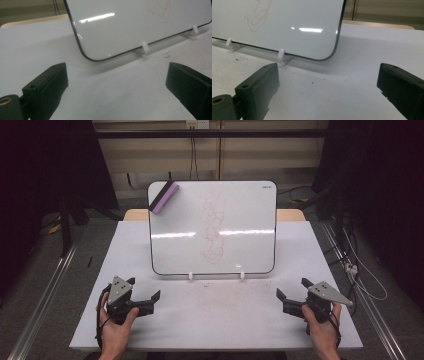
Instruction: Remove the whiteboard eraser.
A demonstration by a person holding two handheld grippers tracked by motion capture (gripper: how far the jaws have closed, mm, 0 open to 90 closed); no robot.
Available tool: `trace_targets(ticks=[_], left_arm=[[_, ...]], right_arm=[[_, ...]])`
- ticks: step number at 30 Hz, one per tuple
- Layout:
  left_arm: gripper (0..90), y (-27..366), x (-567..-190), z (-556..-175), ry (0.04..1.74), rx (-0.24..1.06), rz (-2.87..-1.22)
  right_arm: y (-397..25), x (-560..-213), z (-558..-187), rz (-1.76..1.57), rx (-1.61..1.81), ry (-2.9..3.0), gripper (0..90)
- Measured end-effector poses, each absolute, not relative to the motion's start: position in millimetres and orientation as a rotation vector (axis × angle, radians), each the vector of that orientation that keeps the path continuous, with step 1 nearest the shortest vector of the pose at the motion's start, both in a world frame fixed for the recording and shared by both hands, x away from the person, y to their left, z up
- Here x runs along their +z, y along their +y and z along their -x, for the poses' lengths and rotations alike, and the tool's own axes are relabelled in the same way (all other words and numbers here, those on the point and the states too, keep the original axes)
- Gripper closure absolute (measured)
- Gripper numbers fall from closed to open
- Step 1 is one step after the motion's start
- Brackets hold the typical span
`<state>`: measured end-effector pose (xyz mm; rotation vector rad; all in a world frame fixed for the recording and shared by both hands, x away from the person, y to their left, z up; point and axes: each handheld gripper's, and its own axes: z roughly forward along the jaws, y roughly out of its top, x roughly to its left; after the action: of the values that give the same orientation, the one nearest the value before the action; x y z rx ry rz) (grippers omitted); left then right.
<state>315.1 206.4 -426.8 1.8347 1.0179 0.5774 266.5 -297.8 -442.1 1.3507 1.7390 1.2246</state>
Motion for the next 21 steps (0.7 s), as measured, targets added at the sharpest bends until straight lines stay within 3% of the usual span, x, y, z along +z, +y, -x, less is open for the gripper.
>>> trace_targets(ticks=[21], left_arm=[[8.1, 196.3, -415.6, -332.4, 0.959, 0.586, -1.913]], right_arm=[[-298.2, -444.2, -269.4, -1.356, 1.213, 1.760, 4.1]])
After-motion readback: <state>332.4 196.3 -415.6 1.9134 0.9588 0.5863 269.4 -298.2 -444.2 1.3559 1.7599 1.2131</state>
